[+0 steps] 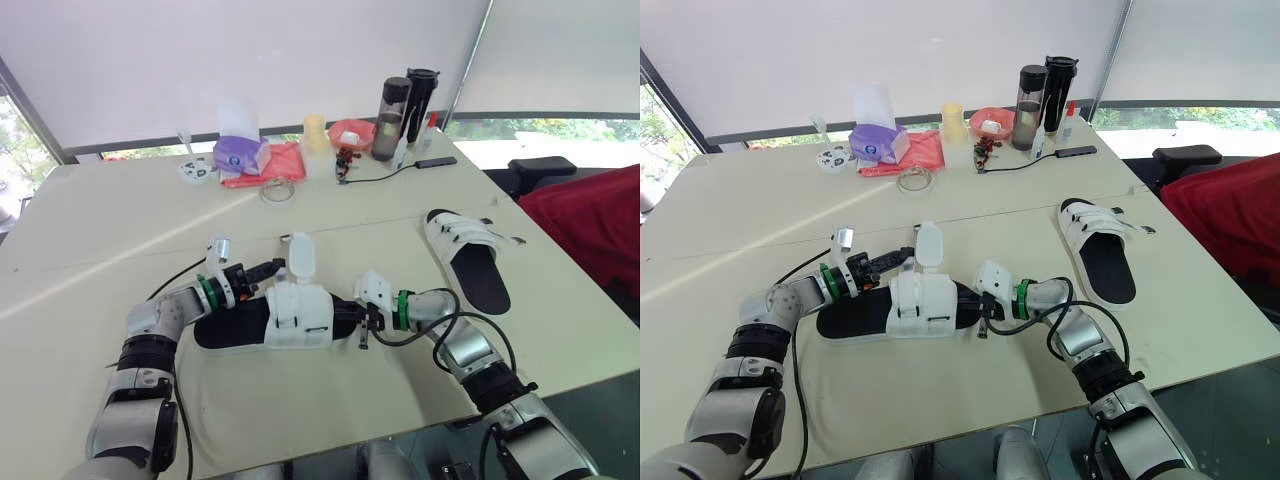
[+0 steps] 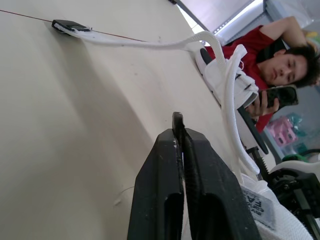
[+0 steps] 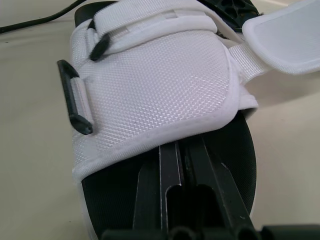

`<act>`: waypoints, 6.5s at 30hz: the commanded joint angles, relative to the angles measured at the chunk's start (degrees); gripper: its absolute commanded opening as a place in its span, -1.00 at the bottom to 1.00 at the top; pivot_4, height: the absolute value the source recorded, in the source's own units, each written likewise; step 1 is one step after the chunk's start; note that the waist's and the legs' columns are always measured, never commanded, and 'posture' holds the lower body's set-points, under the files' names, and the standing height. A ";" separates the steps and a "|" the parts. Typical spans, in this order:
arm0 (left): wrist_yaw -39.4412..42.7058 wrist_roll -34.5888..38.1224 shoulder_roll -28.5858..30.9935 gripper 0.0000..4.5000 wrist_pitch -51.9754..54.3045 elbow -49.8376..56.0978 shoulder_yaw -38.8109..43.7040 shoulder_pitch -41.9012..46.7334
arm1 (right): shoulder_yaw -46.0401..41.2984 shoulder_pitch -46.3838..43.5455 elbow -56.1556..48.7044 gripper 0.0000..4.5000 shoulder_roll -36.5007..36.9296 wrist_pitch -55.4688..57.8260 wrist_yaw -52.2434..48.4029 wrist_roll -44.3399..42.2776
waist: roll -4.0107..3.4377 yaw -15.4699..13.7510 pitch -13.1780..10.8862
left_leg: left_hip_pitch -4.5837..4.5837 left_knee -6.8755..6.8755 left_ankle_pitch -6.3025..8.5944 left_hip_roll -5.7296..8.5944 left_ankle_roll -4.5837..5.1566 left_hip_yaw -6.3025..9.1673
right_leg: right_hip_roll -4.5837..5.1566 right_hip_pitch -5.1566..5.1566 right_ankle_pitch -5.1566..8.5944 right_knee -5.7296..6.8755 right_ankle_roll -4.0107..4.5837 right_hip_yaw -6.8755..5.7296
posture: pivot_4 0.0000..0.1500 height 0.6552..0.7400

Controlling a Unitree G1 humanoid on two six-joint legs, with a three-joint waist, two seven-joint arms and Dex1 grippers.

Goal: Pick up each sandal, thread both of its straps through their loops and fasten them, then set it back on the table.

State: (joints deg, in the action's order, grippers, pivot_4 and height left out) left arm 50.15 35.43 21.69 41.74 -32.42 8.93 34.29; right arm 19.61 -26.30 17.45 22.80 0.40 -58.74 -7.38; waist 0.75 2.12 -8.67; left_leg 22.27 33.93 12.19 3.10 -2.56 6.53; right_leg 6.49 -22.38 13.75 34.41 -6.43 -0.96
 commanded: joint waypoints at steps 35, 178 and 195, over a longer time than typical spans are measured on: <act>-7.45 10.19 -2.11 0.99 17.41 9.37 11.40 3.21 | 3.90 3.68 5.53 -0.98 -0.35 2.58 2.16 6.23 | 0.37 0.46 -0.07 | -0.01 -0.07 0.02 -0.02 -0.03 0.05 | -0.08 -0.08 -0.09 0.07 -0.27 -0.04 | 1.00 1.00; 1.79 4.60 14.01 0.39 4.63 52.10 -20.56 -23.03 | 4.05 5.51 9.35 -0.98 1.12 -1.22 1.69 7.46 | -0.65 -0.89 0.82 | 0.41 -0.03 0.23 -0.91 -0.25 -0.19 | -0.62 -0.75 -0.15 -0.98 0.45 0.28 | 1.00 1.00; 1.94 11.96 11.74 -0.98 8.75 51.28 -12.70 -21.12 | 4.41 4.88 10.36 -0.98 0.51 -1.40 2.16 7.71 | -0.56 -1.15 0.81 | 0.35 -0.03 0.27 -0.94 -0.29 -0.19 | -0.61 -0.70 -0.15 -0.99 0.44 0.29 | 1.00 1.00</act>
State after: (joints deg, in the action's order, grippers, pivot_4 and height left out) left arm 52.23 42.23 34.41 47.92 17.86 -7.22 10.76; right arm 19.95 -25.07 20.15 21.99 -6.69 -56.67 -5.84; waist 0.19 0.97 -7.86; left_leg 22.61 33.90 12.46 2.16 -2.84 6.33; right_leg 5.88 -23.08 13.59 33.42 -5.99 -0.68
